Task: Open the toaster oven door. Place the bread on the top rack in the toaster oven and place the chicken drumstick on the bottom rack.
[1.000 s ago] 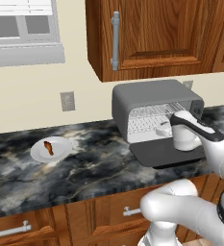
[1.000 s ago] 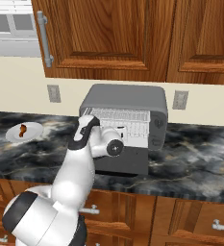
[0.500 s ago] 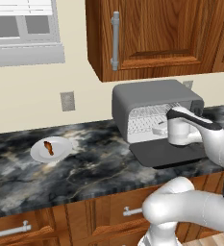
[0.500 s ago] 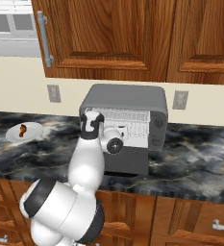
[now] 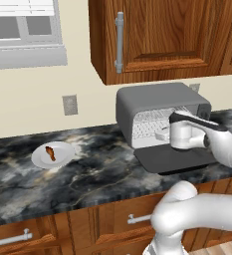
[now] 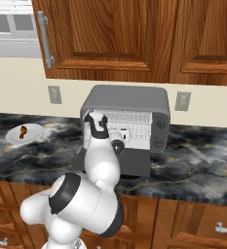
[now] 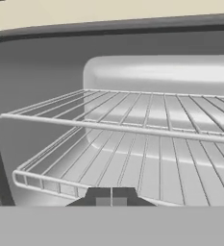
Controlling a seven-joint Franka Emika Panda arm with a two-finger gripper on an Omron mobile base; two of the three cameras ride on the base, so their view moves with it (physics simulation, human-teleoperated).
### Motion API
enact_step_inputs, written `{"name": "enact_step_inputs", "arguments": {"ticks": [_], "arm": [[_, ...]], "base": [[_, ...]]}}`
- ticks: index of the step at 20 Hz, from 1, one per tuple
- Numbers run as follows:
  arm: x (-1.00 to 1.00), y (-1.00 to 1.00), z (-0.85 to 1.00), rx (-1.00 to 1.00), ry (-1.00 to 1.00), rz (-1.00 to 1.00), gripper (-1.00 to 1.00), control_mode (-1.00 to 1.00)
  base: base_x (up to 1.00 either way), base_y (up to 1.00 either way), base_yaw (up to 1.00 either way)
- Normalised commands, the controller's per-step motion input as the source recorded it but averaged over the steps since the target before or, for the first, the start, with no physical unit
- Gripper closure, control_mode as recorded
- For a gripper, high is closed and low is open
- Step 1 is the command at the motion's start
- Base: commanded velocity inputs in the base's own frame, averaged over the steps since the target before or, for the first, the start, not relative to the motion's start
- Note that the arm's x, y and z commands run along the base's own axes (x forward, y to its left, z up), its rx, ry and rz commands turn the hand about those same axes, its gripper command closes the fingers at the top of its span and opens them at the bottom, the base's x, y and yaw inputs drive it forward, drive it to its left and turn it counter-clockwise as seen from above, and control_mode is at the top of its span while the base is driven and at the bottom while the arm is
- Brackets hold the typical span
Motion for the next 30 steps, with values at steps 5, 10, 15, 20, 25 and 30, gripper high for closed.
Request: {"name": "enact_step_inputs", "arguments": {"ticks": [5,10,15,20,25,30], "arm": [[0.26,0.0,-0.19,0.0,0.02,-0.02,1.0,-1.0],[0.29,0.0,-0.14,0.0,0.03,-0.02,1.0,-1.0],[0.29,0.0,-0.04,0.0,0.0,-0.02,1.0,-1.0],[0.3,0.0,-0.01,0.01,0.0,-0.03,1.0,-1.0],[0.3,0.0,0.0,0.02,0.0,-0.03,1.0,-1.0],[0.32,0.0,-0.02,0.0,0.03,-0.03,1.0,-1.0]], "base": [[0.0,0.0,0.0],[0.0,0.0,0.0],[0.0,0.0,0.0],[0.0,0.0,0.0],[0.0,0.0,0.0],[0.0,0.0,0.0]]}}
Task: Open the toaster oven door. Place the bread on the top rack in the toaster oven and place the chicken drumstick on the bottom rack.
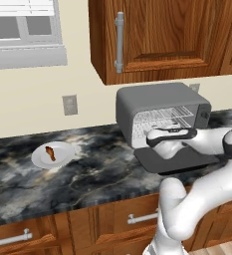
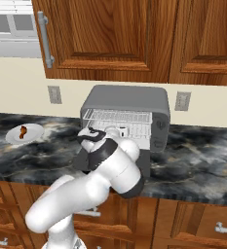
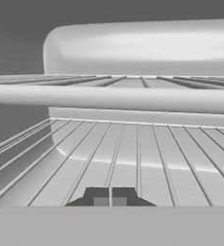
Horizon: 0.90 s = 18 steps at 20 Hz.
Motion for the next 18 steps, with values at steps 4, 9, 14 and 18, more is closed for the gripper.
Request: {"name": "enact_step_inputs", "arguments": {"ticks": [4,9,14,18], "arm": [[0.28,0.0,-0.1,0.0,0.22,-0.07,1.0,-1.0],[0.2,0.0,-0.12,0.0,0.25,-0.09,1.0,-1.0],[0.04,-0.04,-0.28,0.0,0.33,-0.12,1.0,-1.0],[0.0,-0.08,-0.45,0.0,0.42,-0.15,1.0,-1.0]], "base": [[0.0,0.0,0.0],[0.0,0.0,0.0],[0.0,0.0,0.0],[0.0,0.0,0.0]]}}
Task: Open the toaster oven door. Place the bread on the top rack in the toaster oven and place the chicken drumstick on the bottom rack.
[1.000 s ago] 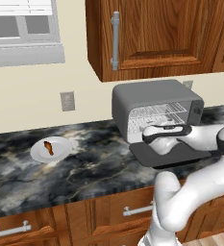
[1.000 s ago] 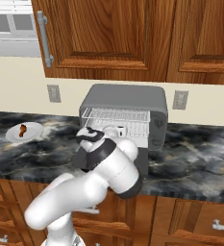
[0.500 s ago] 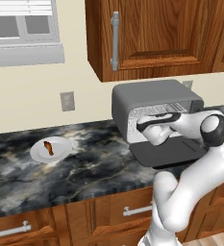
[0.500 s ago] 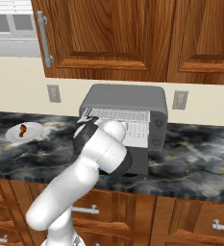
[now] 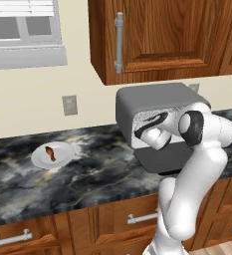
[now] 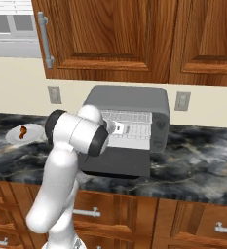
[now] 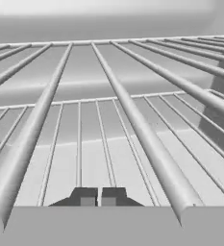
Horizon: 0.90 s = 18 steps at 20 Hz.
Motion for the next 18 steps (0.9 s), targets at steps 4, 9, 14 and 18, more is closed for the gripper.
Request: {"name": "enact_step_inputs", "arguments": {"ticks": [4,9,14,18], "arm": [[-0.02,-0.15,-0.49,0.0,0.46,-0.16,1.0,-1.0],[-0.16,-0.31,-0.39,-0.01,0.65,-0.06,1.0,-1.0],[-0.31,-0.49,-0.41,-0.06,0.88,0.0,1.0,-1.0],[-0.63,-0.6,-0.47,-0.06,0.87,0.0,1.0,-1.0]], "base": [[0.0,0.0,0.0],[0.0,0.0,0.0],[0.0,0.0,0.0],[0.0,0.0,0.0]]}}
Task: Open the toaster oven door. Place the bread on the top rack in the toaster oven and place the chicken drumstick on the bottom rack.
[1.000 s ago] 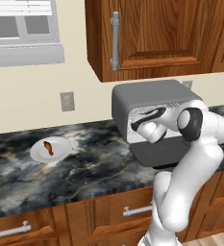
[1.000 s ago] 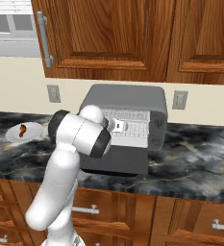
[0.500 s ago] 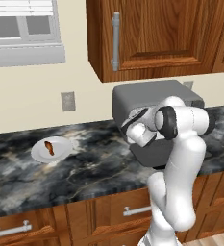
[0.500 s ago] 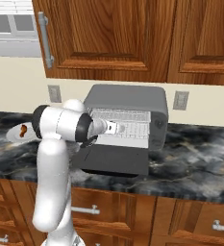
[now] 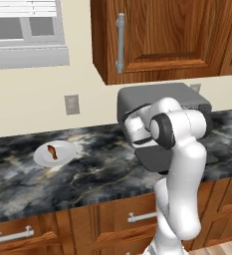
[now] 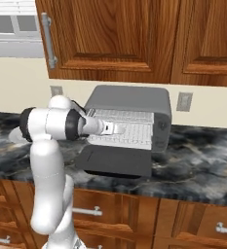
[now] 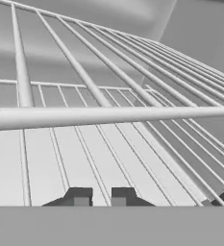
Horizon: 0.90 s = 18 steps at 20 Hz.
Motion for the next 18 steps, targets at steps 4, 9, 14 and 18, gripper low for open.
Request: {"name": "enact_step_inputs", "arguments": {"ticks": [4,9,14,18], "arm": [[-0.84,-0.69,-0.51,-0.01,0.81,0.0,1.0,-1.0],[-0.99,-0.73,-0.48,0.0,0.73,0.02,1.0,-1.0],[-1.0,-0.72,-0.52,0.0,0.64,0.12,1.0,-1.0],[-1.0,-0.7,-0.73,0.0,0.52,0.26,1.0,-1.0]], "base": [[0.0,0.0,0.0],[0.0,0.0,0.0],[0.0,0.0,0.0],[0.0,0.0,0.0]]}}
